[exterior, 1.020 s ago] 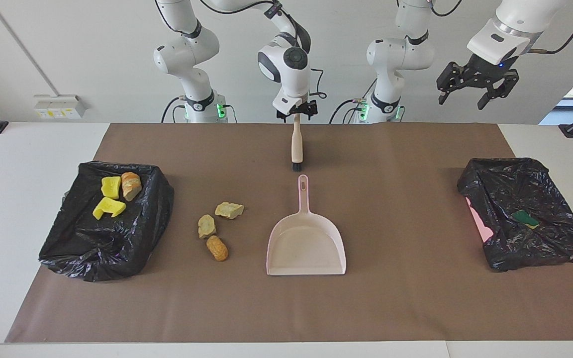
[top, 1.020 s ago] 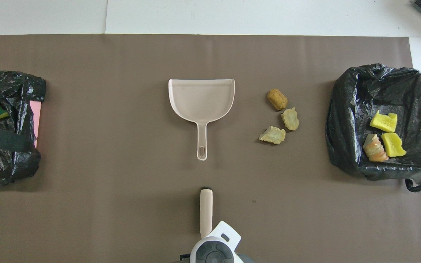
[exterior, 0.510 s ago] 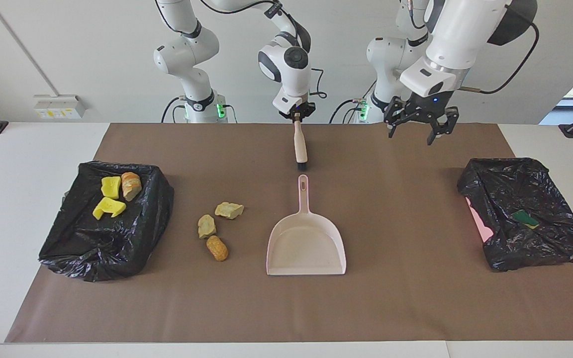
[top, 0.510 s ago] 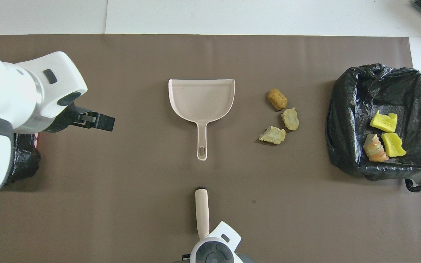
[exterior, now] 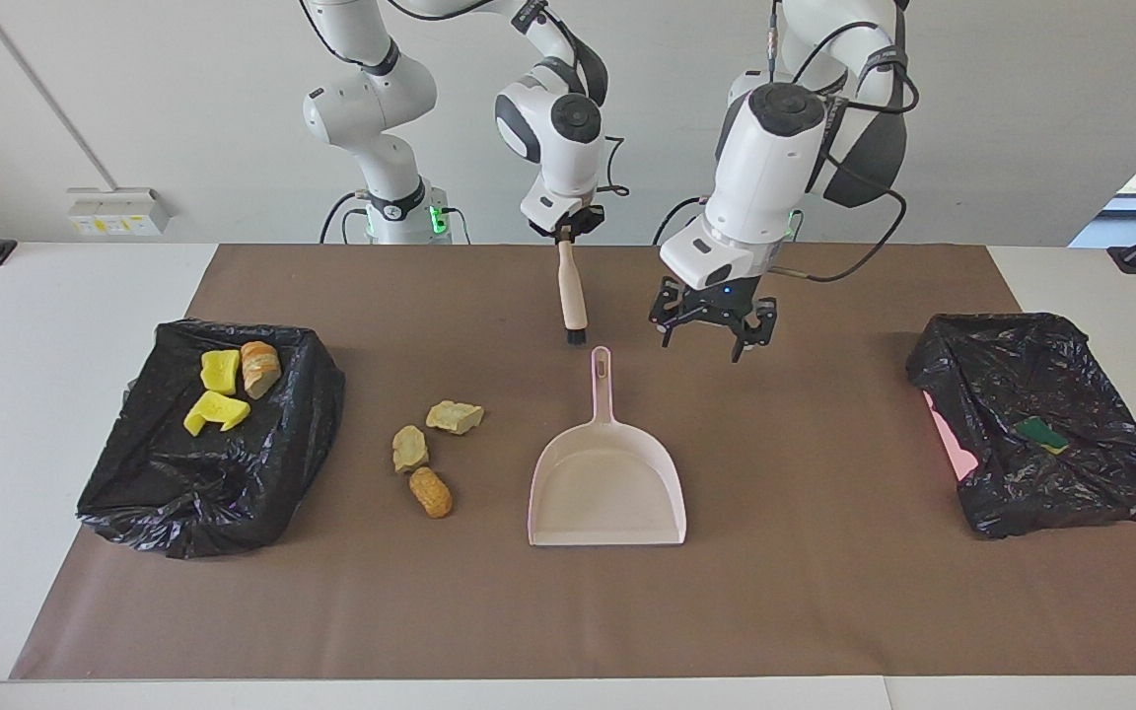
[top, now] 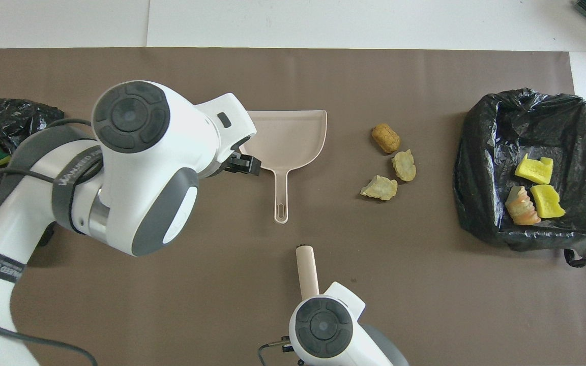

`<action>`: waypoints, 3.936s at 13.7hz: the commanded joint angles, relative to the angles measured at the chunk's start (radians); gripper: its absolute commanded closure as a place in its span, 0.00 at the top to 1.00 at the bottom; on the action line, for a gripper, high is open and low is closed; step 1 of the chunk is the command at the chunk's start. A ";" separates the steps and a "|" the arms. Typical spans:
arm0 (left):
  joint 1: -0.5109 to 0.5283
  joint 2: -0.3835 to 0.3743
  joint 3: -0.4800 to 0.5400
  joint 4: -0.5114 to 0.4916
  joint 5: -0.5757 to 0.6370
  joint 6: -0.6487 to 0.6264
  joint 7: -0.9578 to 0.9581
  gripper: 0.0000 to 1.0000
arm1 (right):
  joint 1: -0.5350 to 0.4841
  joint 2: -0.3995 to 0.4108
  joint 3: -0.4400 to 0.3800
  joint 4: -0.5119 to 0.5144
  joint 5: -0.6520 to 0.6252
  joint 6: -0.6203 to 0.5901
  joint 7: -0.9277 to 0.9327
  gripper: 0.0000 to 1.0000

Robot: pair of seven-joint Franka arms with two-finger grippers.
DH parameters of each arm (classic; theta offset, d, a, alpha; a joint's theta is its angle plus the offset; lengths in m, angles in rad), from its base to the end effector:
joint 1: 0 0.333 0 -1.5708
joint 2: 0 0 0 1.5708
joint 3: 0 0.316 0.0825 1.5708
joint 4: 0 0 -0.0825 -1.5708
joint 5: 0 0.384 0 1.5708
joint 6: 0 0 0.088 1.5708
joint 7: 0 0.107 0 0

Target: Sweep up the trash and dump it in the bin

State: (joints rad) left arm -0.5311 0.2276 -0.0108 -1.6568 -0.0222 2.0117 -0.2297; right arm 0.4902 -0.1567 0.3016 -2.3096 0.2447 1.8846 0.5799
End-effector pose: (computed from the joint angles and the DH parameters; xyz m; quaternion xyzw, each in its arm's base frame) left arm 0.5507 -0.3324 0.4873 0.9864 -0.1509 0.0546 0.0346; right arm 0.3072 0.3382 0.3871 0.9859 0.0464 -0.1595 0.0178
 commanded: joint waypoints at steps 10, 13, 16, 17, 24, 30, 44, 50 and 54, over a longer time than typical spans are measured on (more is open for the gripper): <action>-0.138 0.202 0.018 -0.075 0.016 0.301 -0.141 1.00 | -0.504 0.158 0.007 0.227 -0.483 -0.042 -0.419 0.00; -0.139 0.200 0.020 -0.097 0.016 0.298 -0.174 1.00 | -0.533 0.313 0.010 0.369 -0.663 -0.038 -0.457 0.00; -0.139 0.200 0.022 -0.092 0.018 0.289 -0.200 0.95 | -0.541 0.402 0.007 0.417 -0.691 -0.036 -0.486 0.00; -0.139 0.200 0.023 -0.087 0.022 0.295 -0.204 0.85 | -0.535 0.420 0.008 0.423 -0.679 -0.038 -0.486 0.00; -0.133 0.185 0.020 -0.069 0.182 0.280 -0.192 0.00 | -0.469 0.462 0.013 0.426 -0.403 -0.047 -0.436 0.00; -0.069 0.073 0.020 -0.080 0.182 0.018 0.309 0.00 | -0.548 0.364 0.007 0.504 -0.398 -0.149 -0.425 0.00; -0.044 -0.017 0.017 -0.310 0.100 0.120 0.928 0.00 | -0.463 0.330 0.010 0.231 -0.259 -0.021 -0.431 0.00; -0.101 -0.010 0.020 -0.360 0.105 0.173 0.918 0.00 | -0.354 0.387 0.011 0.271 0.034 0.083 -0.394 0.00; -0.089 -0.011 0.020 -0.373 0.105 0.179 0.917 0.00 | -0.314 0.440 0.011 0.419 0.143 0.026 -0.362 0.00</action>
State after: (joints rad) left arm -0.6090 0.2406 0.0001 -1.9722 0.0935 2.1582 0.6750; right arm 0.1776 0.2293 0.3089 -1.9842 0.3461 1.9560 0.1969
